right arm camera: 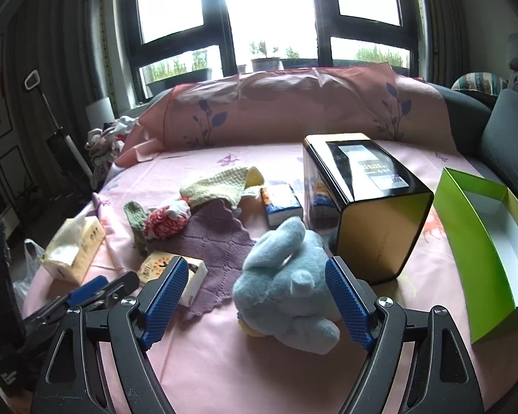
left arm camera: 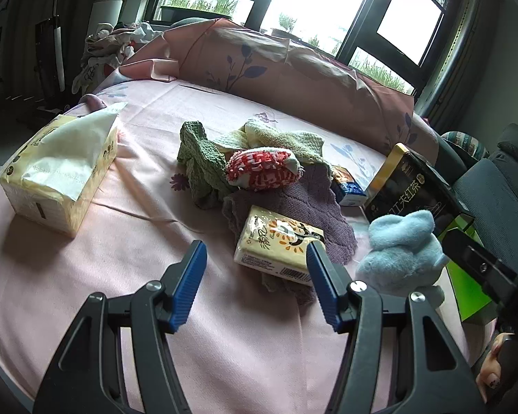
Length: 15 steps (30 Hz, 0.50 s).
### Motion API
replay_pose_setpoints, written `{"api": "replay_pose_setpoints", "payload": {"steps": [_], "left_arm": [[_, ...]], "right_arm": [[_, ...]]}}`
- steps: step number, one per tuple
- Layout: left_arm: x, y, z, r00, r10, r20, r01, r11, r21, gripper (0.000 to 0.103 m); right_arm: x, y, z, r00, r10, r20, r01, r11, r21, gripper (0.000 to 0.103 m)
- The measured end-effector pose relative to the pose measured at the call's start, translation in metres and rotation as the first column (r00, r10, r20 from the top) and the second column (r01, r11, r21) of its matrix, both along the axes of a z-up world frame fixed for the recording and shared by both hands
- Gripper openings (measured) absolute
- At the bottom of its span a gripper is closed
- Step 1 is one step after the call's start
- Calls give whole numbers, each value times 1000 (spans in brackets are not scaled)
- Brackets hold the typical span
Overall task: Organize soft objects
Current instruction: 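Move the right tool toward the tree-print tissue pack, then grasp the tree-print tissue pack with the right tool and lift it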
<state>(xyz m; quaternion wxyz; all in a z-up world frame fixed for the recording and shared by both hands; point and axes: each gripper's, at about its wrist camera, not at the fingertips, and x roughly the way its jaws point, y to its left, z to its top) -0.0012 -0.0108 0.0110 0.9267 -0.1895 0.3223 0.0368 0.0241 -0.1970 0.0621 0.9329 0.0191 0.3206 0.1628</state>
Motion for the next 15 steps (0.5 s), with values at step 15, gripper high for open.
{"api": "replay_pose_setpoints", "payload": {"steps": [15], "left_arm": [[39,10,-17,987,-93,-134,73,987,-146,40]], "right_arm": [[86,87,-26,850,248,-465,-195,968,158,74]]}}
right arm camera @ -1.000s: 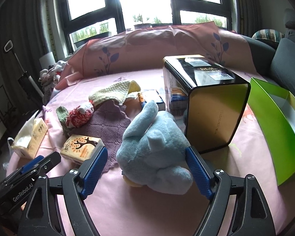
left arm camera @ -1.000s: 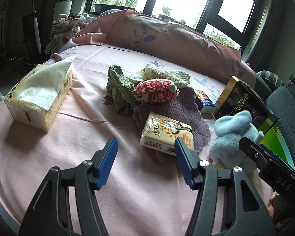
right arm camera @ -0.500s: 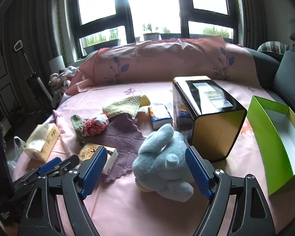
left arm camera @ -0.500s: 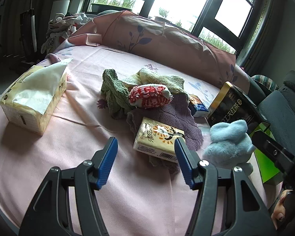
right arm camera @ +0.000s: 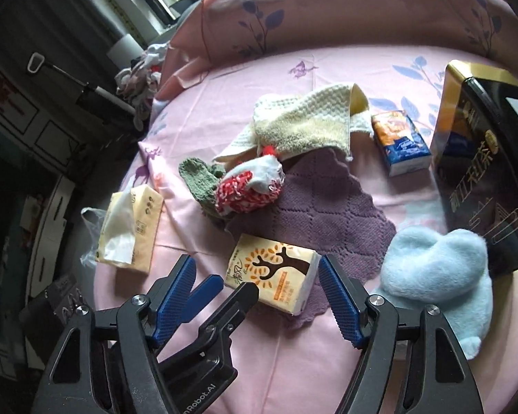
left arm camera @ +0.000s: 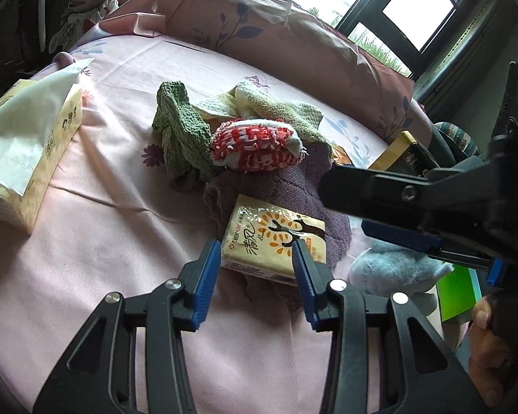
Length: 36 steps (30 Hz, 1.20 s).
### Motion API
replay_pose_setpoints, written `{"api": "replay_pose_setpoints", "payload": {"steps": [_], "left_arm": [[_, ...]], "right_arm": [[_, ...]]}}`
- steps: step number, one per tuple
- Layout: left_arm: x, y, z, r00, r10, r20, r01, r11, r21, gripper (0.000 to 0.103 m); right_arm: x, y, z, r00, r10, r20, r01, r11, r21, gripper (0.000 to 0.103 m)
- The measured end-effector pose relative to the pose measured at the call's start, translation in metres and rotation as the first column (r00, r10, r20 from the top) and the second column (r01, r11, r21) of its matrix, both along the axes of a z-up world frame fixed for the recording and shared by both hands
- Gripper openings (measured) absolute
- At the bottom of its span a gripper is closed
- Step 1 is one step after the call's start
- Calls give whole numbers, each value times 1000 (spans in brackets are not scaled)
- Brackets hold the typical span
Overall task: Organize soft objects
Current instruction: 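Grasp the tree-print tissue pack with the right tool and lift it, then carry the tissue pack into the green box and open the right tool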
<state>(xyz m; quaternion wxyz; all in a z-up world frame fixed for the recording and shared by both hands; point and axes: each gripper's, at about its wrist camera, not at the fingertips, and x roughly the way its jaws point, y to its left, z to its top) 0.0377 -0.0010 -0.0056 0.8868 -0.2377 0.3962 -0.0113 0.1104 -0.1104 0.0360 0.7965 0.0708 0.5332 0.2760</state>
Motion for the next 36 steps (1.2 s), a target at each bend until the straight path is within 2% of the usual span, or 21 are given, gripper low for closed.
{"api": "replay_pose_setpoints", "payload": {"steps": [2,5,8,13,18,23,29,32,36], "left_arm": [[3,0,-2,1000,-1,-12,1,1000,-5,40],[5,0,-4,999,-21,-27,20,1000,-24,40],[7,1,-6,999,-36,-41,35,999,-17,40],[2,-4,0,999,-45,-20,45,999,17,39],[-9,-10,27,997,-52,53,49,997,59,39],[-12,-32,69,985,-110,130,95,989,116,39],[-16,-91,115,949,-230,216,186,961,207,40],[-10,-122,127,931,-282,231,232,947,221,40],[-1,-171,134,899,-365,240,310,920,238,40]], "right_arm": [[5,2,-13,998,-6,-57,5,1000,-23,69],[15,5,-30,993,-13,-117,6,998,-59,69],[14,7,-31,995,-11,-97,3,997,-82,69],[12,11,-33,998,-17,-63,10,995,-101,69],[5,-4,-18,998,-25,-52,25,1000,-6,69],[-7,-38,20,998,-58,17,56,992,114,69],[-22,-105,65,981,-153,119,122,965,232,69],[-29,-141,79,960,-221,169,173,950,259,69],[-34,-191,87,924,-330,194,266,918,295,69]]}}
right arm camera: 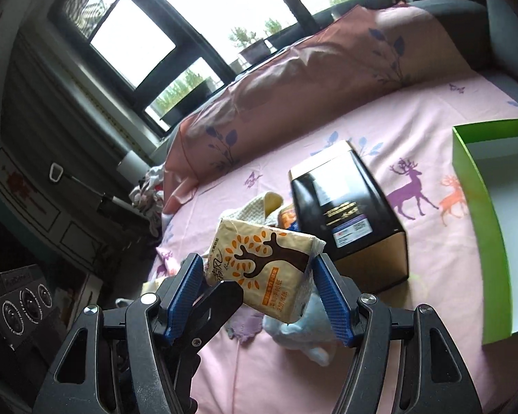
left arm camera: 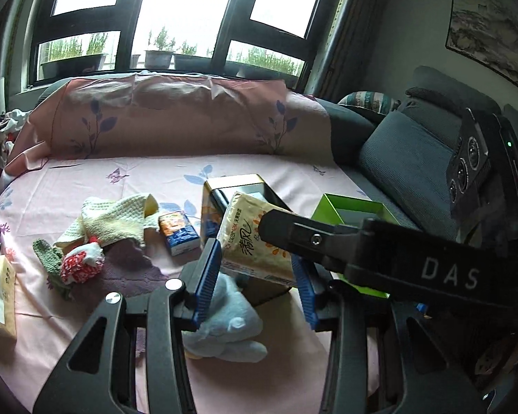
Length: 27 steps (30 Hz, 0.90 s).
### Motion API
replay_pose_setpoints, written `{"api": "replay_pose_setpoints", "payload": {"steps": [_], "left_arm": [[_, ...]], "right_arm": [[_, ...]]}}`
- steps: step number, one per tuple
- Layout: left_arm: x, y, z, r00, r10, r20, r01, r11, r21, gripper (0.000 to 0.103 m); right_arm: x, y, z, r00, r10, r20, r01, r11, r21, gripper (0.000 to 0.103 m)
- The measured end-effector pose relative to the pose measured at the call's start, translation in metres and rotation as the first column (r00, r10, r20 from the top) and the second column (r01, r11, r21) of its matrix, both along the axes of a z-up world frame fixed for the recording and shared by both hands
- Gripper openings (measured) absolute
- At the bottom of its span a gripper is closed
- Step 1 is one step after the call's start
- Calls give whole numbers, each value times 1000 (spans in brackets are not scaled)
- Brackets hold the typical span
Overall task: Organize soft objects
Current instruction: 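Carry the tissue pack into the green box and open the right tool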
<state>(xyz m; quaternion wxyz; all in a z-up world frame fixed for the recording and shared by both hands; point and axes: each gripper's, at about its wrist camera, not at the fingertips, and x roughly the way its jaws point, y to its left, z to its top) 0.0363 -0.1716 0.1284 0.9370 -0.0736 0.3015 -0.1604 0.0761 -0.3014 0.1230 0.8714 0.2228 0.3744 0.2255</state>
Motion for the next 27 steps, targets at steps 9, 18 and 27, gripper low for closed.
{"api": "replay_pose_setpoints", "payload": {"steps": [9,18,27], "left_arm": [[17,-110,-14,979,-200,-26,201,978,60,40],[38,-176,-29,943,-328,-61,332,940,77,40],[45,-215,-48,905,-407,-125,417,906,68,40]], "right_arm": [[-19,-118,-13,970,-243,-1,241,963,120,69],[-19,-175,-46,905,-413,-102,424,893,151,69],[-20,-209,-66,837,-526,-152,545,828,131,69]]}}
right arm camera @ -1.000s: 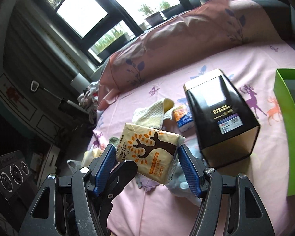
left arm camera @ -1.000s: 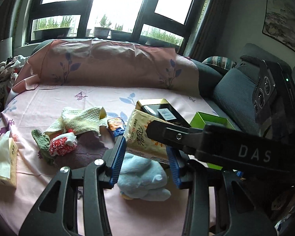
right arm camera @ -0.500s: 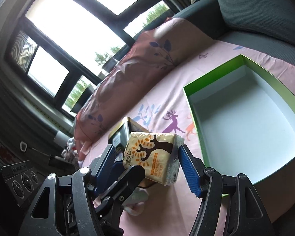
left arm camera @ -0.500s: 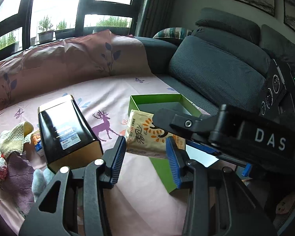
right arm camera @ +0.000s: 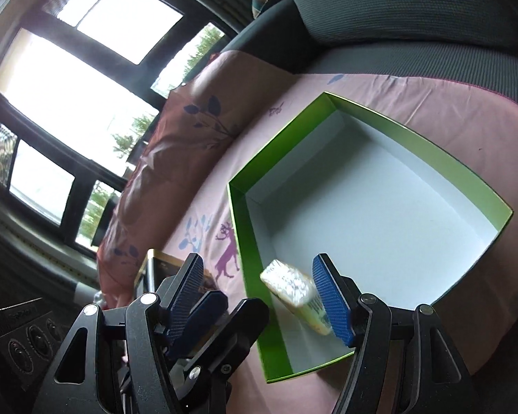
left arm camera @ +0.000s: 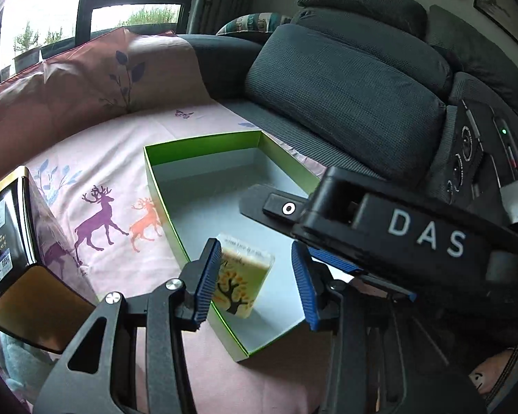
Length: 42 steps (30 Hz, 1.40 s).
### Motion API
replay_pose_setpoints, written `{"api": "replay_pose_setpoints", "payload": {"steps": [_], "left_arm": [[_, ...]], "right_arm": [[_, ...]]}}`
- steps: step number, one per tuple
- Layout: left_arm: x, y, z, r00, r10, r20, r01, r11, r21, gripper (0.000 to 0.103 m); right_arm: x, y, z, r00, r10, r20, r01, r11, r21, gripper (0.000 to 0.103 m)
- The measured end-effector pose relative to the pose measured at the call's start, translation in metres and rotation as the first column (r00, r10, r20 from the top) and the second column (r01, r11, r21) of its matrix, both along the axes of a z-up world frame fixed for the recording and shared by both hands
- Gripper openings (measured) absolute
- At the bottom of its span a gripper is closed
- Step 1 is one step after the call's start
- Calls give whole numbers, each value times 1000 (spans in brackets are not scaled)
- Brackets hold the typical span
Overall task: Organize soft objects
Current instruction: 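Carry the tissue pack into the green box and open the right tool, then move the right tool back to the light-blue plush toy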
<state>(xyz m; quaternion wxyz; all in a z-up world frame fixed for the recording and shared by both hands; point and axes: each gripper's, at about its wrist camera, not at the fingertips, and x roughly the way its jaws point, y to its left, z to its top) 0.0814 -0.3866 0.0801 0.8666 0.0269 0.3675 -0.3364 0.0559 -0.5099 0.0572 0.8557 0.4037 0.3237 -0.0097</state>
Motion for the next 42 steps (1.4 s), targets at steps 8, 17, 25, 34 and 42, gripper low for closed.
{"api": "replay_pose_setpoints", "payload": {"steps": [8,17,25,34,42], "left_arm": [[8,42,-1,990,117,-75,-120,992,-38,42],[-7,130,5,952,299,-62,-298,954,18,44],[-26,214,-1,897,440,-36,-439,898,45,50],[-37,268,-21,846,531,-53,-527,847,72,50],[-42,303,-34,804,584,-108,-583,811,49,50]], "right_arm": [[0,-14,-6,984,-170,-52,164,981,-101,69],[59,30,-6,976,-143,-163,84,944,-319,71],[91,67,-19,953,-187,-238,30,842,-539,71],[79,76,-6,929,-307,-204,108,756,-646,71],[74,86,0,905,-392,-165,151,659,-737,71]]}}
